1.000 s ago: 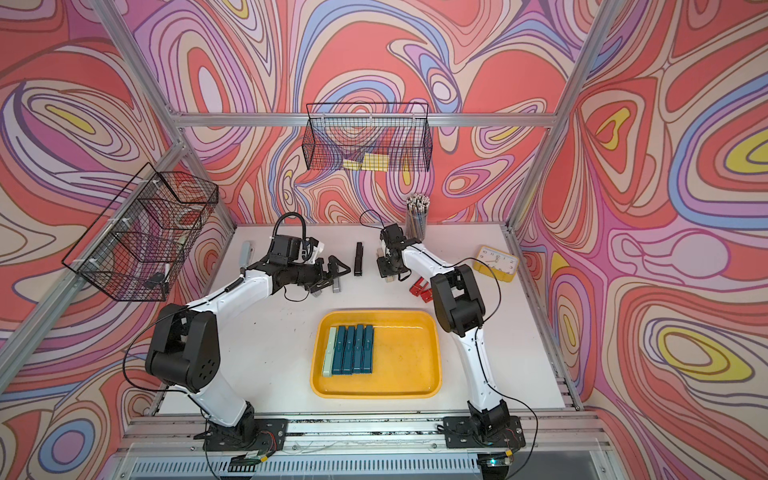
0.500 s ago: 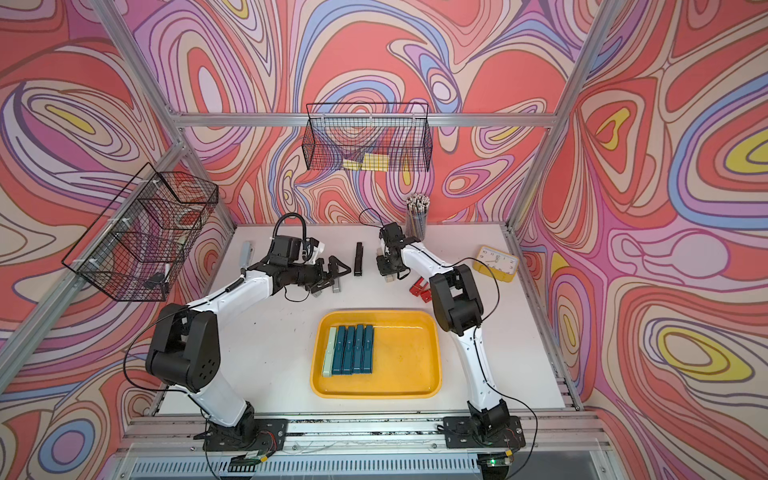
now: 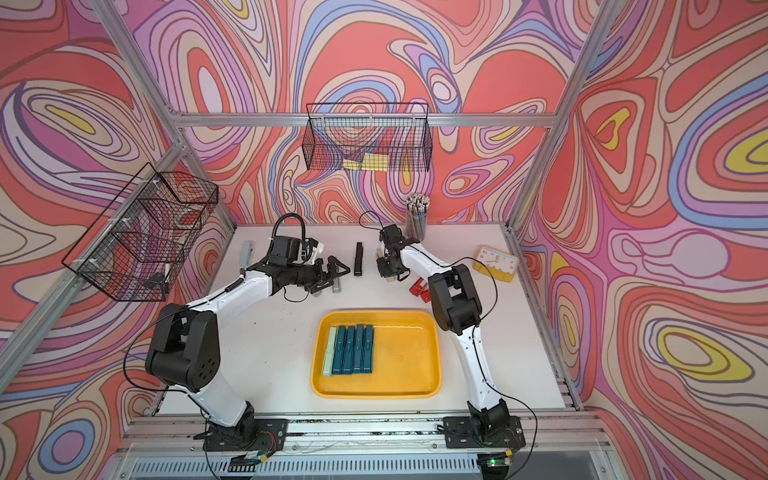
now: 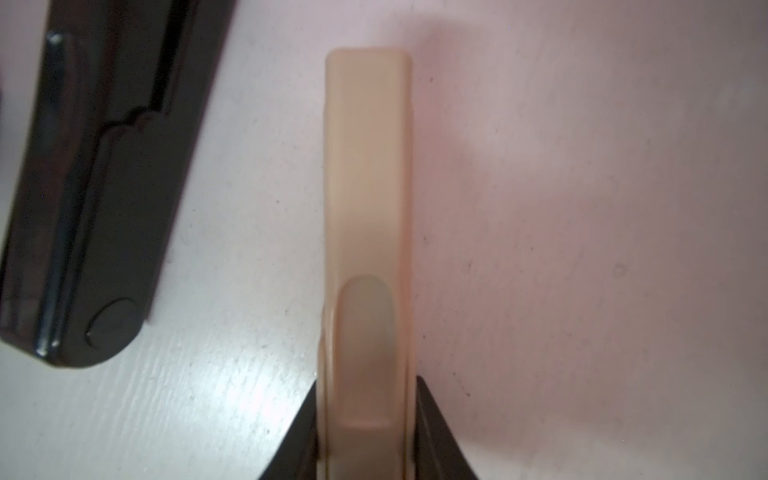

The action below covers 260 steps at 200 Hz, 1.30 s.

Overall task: Put the pruning pliers into the storage box
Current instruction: Pick up the pruning pliers from the center of the board.

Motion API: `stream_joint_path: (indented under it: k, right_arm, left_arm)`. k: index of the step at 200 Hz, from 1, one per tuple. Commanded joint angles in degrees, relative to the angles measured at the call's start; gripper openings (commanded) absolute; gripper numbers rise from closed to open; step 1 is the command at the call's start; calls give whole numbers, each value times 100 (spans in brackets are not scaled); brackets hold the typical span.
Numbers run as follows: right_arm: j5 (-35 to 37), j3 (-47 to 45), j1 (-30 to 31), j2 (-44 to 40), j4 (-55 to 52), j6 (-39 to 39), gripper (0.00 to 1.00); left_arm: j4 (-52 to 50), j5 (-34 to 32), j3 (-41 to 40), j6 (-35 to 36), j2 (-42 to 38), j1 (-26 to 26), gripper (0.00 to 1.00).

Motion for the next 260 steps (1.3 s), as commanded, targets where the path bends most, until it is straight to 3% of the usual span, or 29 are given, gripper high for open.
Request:
stream_joint_path:
  k: [1,45,68,191,260]
  right_arm:
    - [44,74,-24,26,-77,26,27]
    - [149,-102,-24,-152,-103,183,9]
    - [158,-276,-24,-353,-88,245,5]
    - [-43,-1120,-7,-1638,-59,653,3]
    - [101,-1668,394,-2497,-179,1028,3]
  left_arm:
    - [115,78,-78,-38,-22,35,99]
    - [186,108,-233,-89,-169,31,99]
    - [204,95,-345,-67,-313,32,99]
    - [-73,10,-1118,101,-1387,35,99]
    - [-261,151,-1497,232,-1855,31,99]
